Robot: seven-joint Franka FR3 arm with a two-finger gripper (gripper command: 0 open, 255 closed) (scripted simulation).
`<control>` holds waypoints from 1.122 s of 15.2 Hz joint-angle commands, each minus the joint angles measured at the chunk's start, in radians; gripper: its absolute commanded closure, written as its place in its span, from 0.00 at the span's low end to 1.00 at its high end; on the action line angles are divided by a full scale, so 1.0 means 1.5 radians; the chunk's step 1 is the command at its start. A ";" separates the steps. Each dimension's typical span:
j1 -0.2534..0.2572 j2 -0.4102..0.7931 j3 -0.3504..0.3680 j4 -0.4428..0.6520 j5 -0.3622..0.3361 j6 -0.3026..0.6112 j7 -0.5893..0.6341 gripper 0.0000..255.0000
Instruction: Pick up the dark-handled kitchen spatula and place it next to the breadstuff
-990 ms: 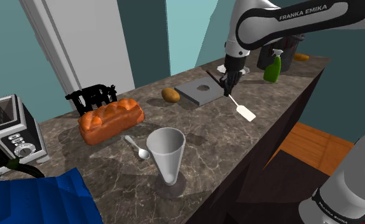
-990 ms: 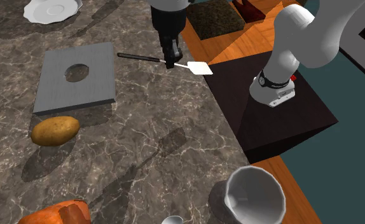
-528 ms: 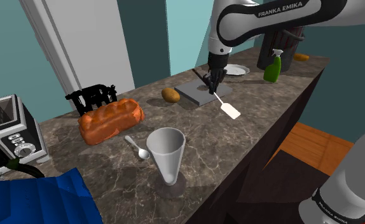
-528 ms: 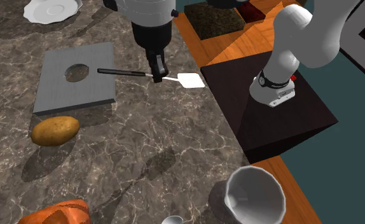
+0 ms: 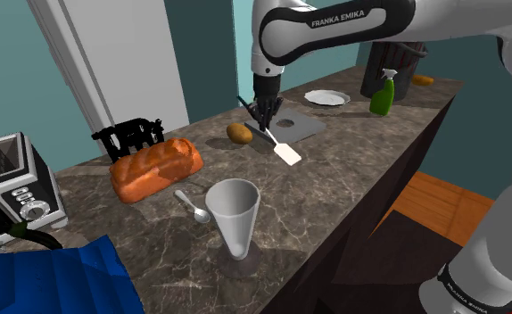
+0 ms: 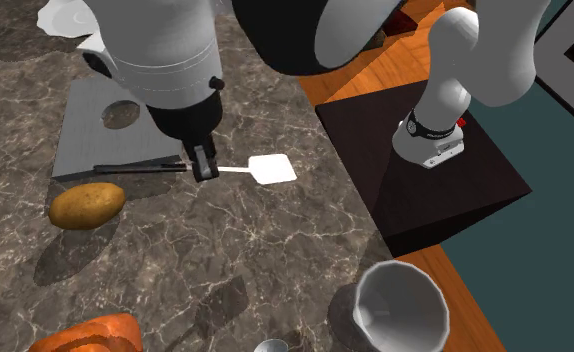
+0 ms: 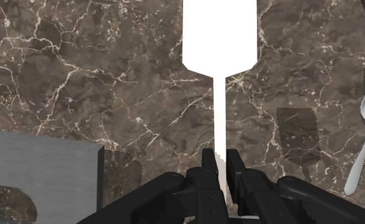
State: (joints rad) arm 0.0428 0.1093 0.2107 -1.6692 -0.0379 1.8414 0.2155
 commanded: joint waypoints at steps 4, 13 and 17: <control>0.041 0.130 0.018 0.172 -0.035 -0.048 0.057 1.00; 0.133 0.389 0.015 0.560 -0.089 -0.180 0.102 1.00; 0.123 0.366 0.017 0.483 -0.086 -0.127 0.106 1.00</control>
State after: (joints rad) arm 0.2304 0.6650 0.2354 -0.9204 -0.1681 1.6332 0.3738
